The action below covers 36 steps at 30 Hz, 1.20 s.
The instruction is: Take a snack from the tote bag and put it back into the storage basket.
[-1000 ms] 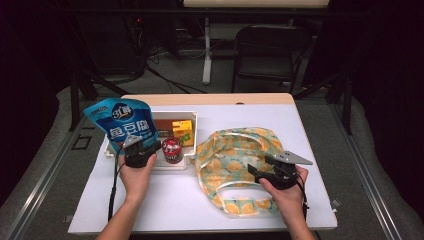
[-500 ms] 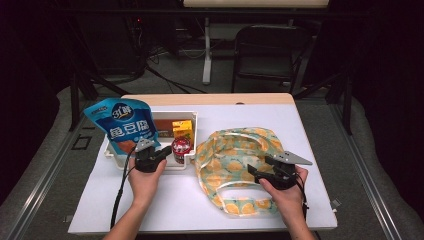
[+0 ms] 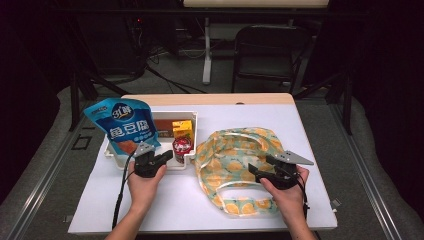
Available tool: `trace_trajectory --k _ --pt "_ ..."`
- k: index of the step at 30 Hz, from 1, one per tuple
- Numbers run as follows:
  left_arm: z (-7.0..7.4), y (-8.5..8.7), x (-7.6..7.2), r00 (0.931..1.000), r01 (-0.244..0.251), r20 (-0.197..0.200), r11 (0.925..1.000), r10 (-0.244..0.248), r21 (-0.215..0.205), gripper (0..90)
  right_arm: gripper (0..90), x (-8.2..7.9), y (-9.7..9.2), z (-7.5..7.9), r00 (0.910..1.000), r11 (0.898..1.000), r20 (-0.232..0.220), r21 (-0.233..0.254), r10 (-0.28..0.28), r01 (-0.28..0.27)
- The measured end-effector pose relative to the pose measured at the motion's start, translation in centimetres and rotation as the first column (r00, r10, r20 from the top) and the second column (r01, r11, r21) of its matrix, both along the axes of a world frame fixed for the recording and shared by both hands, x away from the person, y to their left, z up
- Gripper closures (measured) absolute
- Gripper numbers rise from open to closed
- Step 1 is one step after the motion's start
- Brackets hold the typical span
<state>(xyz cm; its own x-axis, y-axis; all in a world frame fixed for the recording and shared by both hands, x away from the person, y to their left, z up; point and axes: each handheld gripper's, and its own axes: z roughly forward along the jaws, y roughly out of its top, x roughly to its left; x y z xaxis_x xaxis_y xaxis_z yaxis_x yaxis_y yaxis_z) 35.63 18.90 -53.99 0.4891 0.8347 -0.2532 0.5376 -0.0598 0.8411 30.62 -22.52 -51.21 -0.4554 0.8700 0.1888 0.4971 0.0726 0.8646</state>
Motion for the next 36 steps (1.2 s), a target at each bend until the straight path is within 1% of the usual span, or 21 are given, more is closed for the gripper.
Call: trace_trajectory --k 2,3,4,6,7,9,10,12,13,14,16,17,20,22,24,26,27,29,31,33,36 --pt "0.2 0.5 -0.3 0.9999 -0.006 0.015 1.0 0.006 -0.008 82.7 22.8 0.0 -0.1 0.0 1.0 1.0 0.006 0.011 -0.006 0.006" --pt "0.3 0.7 -0.5 0.9997 -0.007 0.022 0.9998 0.007 -0.02 78.3 22.7 0.0 -0.2 0.1 0.9999 1.0 0.009 0.007 -0.008 0.008" --pt "0.5 1.0 -0.7 0.9996 0.001 0.028 0.9993 0.0 -0.038 73.3 22.6 0.0 -0.4 0.1 0.9999 1.0 0.01 -0.001 -0.014 0.014" --pt "0.9 1.4 -1.1 0.999 0.003 0.046 0.9987 -0.001 -0.05 61.1 22.2 -0.1 -0.6 0.2 0.9996 1.0 0.018 -0.017 -0.021 0.021" --pt "1.1 1.7 -1.3 0.9985 0.007 0.055 0.9982 -0.004 -0.06 55.2 22.1 -0.1 -0.8 0.3 0.9996 1.0 0.019 -0.014 -0.02 0.021" --pt "1.5 2.1 -1.6 0.998 0.009 0.063 0.9981 -0.005 -0.061 44.3 21.6 -0.1 -1.0 0.4 0.9993 1.0 0.024 -0.015 -0.027 0.028" --pt "1.7 2.5 -1.8 0.9979 0.018 0.063 0.9978 -0.014 -0.064 38.4 21.4 -0.1 -1.2 0.5 0.9991 0.999 0.025 -0.015 -0.033 0.034" --pt "2.0 3.2 -2.3 0.9976 0.028 0.065 0.9974 -0.024 -0.066 25.8 21.1 -0.2 -1.6 0.6 0.9989 0.999 0.026 0.007 -0.038 0.037" --pt "2.1 3.5 -2.6 0.997 0.03 0.073 0.9965 -0.025 -0.078 21.3 20.7 -0.3 -1.8 0.8 0.999 0.999 0.026 0.0 -0.036 0.036" --pt "2.2 3.8 -2.8 0.9965 0.04 0.077 0.9959 -0.034 -0.081 18.4 20.2 -0.3 -1.9 0.8 0.9989 0.999 0.029 -0.011 -0.036 0.036" --pt "2.3 4.5 -3.3 0.9938 0.056 0.1 0.996 -0.048 -0.07 15.4 18.5 -0.5 -2.2 0.8 0.9985 0.999 0.04 -0.011 -0.036 0.037" --pt "2.4 4.8 -3.5 0.9922 0.066 0.111 0.9951 -0.058 -0.073 13.5 17.4 -0.6 -2.5 0.8 0.9985 0.999 0.039 -0.018 -0.038 0.038" --pt "2.4 5.8 -4.0 0.9903 0.087 0.115 0.993 -0.078 -0.079 5.0 14.9 -0.9 -3.2 0.8 0.9982 0.999 0.046 -0.028 -0.038 0.04" --pt "2.4 6.2 -4.1 0.9896 0.087 0.122 0.9927 -0.077 -0.083 0.1 14.4 -1.1 -3.5 0.7 0.9981 0.999 0.048 -0.034 -0.039 0.04" --pt "2.4 6.7 -4.2 0.9908 0.082 0.115 0.9922 -0.071 -0.094 0.2 13.3 -1.2 -4.0 0.5 0.998 0.998 0.043 -0.043 -0.046 0.048" --pt "2.4 6.9 -4.3 0.9906 0.082 0.117 0.9925 -0.071 -0.091 0.2 12.8 -1.3 -4.4 0.3 0.998 0.998 0.04 -0.048 -0.048 0.05" --pt "2.3 7.1 -4.5 0.9909 0.084 0.112 0.9935 -0.075 -0.077 0.2 12.5 -1.4 -4.6 0.2 0.9977 0.998 0.042 -0.044 -0.053 0.055" --pt "2.2 7.4 -4.8 0.9913 0.084 0.106 0.9949 -0.078 -0.056 0.2 12.3 -1.7 -5.2 0.1 0.998 0.997 0.037 -0.055 -0.051 0.053" --pt "2.0 8.0 -5.3 0.9914 0.083 0.104 0.9959 -0.079 -0.036 0.2 11.4 -2.0 -5.8 -0.1 0.9976 0.997 0.04 -0.054 -0.056 0.058" --pt "1.8 8.8 -5.7 0.9926 0.072 0.1 0.9971 -0.069 -0.027 0.2 11.2 -2.3 -6.5 -0.3 0.9976 0.996 0.036 -0.059 -0.059 0.061" --pt "1.5 10.2 -6.2 0.9938 0.05 0.1 0.9984 -0.047 -0.027 0.2 10.4 -2.7 -7.5 -0.6 0.9973 0.997 0.032 -0.043 -0.066 0.068"
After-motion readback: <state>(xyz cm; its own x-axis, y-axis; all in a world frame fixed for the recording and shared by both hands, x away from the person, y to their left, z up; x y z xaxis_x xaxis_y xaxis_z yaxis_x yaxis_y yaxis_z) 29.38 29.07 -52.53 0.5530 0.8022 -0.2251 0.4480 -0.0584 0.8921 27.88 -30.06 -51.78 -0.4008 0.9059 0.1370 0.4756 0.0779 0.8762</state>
